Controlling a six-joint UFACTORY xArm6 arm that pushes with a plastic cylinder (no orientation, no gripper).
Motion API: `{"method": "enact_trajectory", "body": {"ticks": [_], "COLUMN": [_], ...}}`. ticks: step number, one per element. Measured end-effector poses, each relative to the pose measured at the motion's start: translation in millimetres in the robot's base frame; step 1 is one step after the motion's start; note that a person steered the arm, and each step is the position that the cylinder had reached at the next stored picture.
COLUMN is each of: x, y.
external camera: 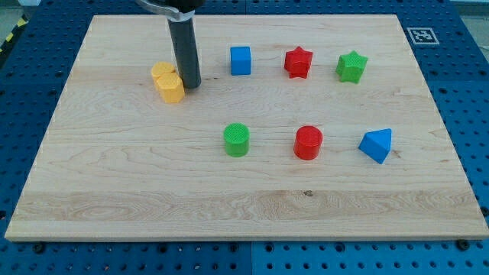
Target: Push the red star closer to the red circle
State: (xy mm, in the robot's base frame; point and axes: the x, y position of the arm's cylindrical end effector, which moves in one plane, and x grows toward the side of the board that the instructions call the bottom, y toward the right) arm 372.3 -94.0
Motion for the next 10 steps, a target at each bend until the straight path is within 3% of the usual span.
{"method": "enact_trajectory", "body": {"ticks": [2,4,6,7,8,10], "x": [-28.7,-98.7,-140.3,-124.4,-89.7,-81.3], "y": [0.0,11.4,133.9,201.8,224.6,205.3]}}
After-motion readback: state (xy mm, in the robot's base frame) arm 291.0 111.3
